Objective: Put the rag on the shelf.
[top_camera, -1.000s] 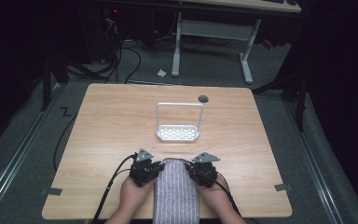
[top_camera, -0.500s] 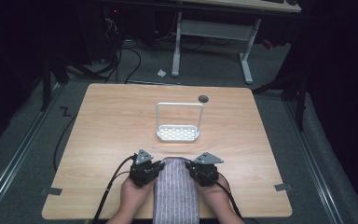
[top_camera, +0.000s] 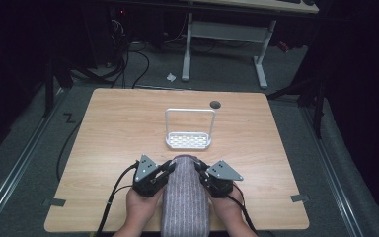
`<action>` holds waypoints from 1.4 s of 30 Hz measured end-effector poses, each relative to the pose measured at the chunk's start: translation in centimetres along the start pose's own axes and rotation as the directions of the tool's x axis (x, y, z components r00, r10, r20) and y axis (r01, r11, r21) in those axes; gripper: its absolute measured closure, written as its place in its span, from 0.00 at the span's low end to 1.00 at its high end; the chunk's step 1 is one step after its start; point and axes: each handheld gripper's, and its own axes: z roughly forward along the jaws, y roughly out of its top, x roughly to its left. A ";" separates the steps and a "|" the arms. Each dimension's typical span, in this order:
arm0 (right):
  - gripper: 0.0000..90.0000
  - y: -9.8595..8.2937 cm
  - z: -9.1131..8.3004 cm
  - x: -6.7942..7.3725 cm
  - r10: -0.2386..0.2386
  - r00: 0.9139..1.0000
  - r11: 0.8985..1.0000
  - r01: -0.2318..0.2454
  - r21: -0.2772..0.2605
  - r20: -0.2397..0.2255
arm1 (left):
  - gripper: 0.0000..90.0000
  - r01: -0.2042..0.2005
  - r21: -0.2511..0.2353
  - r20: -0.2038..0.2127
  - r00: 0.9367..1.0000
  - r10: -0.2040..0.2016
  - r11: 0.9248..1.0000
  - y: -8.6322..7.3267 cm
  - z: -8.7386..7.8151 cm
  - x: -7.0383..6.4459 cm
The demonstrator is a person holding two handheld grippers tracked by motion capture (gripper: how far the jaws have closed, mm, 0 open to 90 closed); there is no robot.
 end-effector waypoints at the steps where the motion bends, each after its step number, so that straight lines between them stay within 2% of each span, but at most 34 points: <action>1: 0.93 0.3 -0.1 0.0 0.000 1.000 1.000 0.000 -0.010 0.005 | 0.89 -0.003 -0.010 -0.001 1.000 0.003 1.000 0.3 -0.1 -0.1; 8: 0.93 2.7 -0.9 -0.7 0.006 1.000 0.996 -0.004 -0.085 0.030 | 0.89 -0.016 -0.088 -0.007 1.000 0.016 0.996 2.8 -0.8 -0.3; 12: 0.93 4.2 -1.5 -1.3 0.014 0.999 0.992 -0.010 -0.124 0.037 | 0.89 -0.045 -0.127 -0.019 0.999 0.043 0.991 4.4 -1.3 -0.5; 17: 0.93 6.0 -2.1 -1.7 0.024 0.998 0.984 -0.015 -0.176 0.050 | 0.89 -0.067 -0.184 -0.024 0.998 0.064 0.981 6.4 -1.9 -0.8; 22: 0.93 7.8 -2.5 -1.9 0.024 0.998 0.973 -0.010 -0.230 0.057 | 0.90 -0.099 -0.241 -0.040 0.995 0.092 0.965 7.9 -2.4 -1.2; 28: 0.93 9.8 -3.0 -2.1 0.033 0.998 0.958 -0.016 -0.285 0.056 | 0.90 -0.113 -0.291 -0.055 0.993 0.102 0.950 9.9 -2.9 -0.8; 32: 0.93 11.2 -3.4 -2.4 0.026 0.998 0.948 -0.005 -0.317 0.061 | 0.90 -0.136 -0.313 -0.064 0.990 0.122 0.940 11.2 -3.3 -0.7; 36: 0.93 12.4 -3.7 -2.7 0.014 0.998 0.943 0.009 -0.333 0.068 | 0.90 -0.161 -0.321 -0.076 0.987 0.144 0.933 12.1 -3.3 -0.7; 42: 0.93 13.4 -4.1 -3.1 0.013 0.997 0.938 0.015 -0.347 0.077 | 0.90 -0.174 -0.318 -0.078 0.985 0.157 0.932 12.8 -2.9 -0.7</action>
